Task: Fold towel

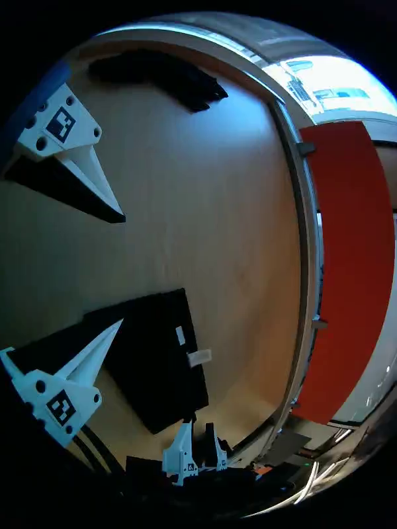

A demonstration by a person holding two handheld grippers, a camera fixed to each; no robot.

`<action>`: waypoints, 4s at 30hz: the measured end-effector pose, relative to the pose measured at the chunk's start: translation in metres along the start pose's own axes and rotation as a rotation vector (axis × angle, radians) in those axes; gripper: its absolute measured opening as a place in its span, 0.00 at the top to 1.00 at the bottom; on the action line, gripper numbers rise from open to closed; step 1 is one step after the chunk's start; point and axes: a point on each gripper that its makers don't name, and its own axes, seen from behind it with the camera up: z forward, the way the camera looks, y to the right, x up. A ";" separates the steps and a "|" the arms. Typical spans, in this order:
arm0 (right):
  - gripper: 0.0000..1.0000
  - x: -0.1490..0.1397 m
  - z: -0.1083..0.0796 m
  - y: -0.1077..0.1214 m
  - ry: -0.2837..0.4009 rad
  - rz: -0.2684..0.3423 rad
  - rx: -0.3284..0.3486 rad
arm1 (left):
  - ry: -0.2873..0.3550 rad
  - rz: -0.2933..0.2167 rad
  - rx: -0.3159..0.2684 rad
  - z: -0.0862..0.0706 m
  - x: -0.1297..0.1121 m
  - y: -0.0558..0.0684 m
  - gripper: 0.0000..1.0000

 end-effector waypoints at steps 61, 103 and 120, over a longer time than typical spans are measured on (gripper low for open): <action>0.00 -0.041 -0.016 -0.011 -0.051 -0.051 0.047 | 0.019 -0.084 0.052 -0.048 -0.039 -0.010 0.03; 0.62 -0.120 -0.039 0.008 -0.174 -0.088 0.077 | 0.029 -0.089 0.039 -0.056 -0.039 -0.008 0.04; 0.88 -0.121 -0.037 0.007 -0.178 -0.099 0.087 | 0.028 -0.085 0.036 -0.057 -0.040 -0.006 0.04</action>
